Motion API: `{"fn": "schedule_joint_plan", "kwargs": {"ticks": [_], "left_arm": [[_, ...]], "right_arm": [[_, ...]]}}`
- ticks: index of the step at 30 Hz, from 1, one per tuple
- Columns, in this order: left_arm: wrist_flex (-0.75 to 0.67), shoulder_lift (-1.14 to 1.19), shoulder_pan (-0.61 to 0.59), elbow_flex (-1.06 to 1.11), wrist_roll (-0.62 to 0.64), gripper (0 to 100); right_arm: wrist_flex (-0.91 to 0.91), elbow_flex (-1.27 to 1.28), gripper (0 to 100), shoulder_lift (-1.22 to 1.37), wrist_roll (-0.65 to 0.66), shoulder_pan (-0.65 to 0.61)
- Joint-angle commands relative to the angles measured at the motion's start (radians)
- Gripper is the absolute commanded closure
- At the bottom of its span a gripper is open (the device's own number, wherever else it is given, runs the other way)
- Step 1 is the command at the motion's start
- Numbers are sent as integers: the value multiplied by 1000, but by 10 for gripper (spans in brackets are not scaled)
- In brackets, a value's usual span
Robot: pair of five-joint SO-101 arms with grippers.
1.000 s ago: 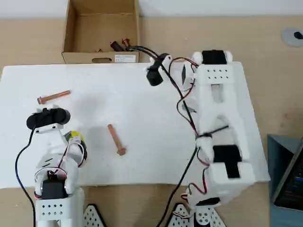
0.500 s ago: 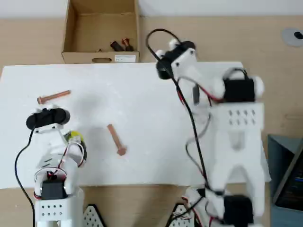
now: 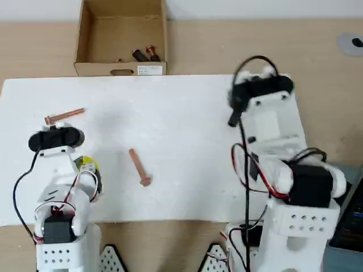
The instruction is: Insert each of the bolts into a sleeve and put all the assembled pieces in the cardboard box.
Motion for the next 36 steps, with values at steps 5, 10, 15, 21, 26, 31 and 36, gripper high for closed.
{"fn": "schedule_joint_plan", "kwargs": {"ticks": [5, 10, 15, 21, 26, 31, 36], "left_arm": [[5, 398, -8, -345, 31, 995], [11, 682, -9, -566, 143, 998], [11, 924, -34, -750, 284, 998], [5, 1182, -118, -945, 451, 998], [11, 1356, -167, -1073, 582, 998], [12, 1472, -169, -1169, 721, 998], [12, 1586, -167, -1266, 833, 995]], "right_arm": [[-9, 74, 989, -96, -11, 147], [-9, 76, 989, -150, -11, 206], [-11, 77, 989, -186, -11, 269], [-15, 81, 989, -199, -11, 332], [-15, 82, 989, -199, -11, 344], [-15, 82, 989, -199, -12, 344], [-15, 82, 988, -197, -12, 344]]}}
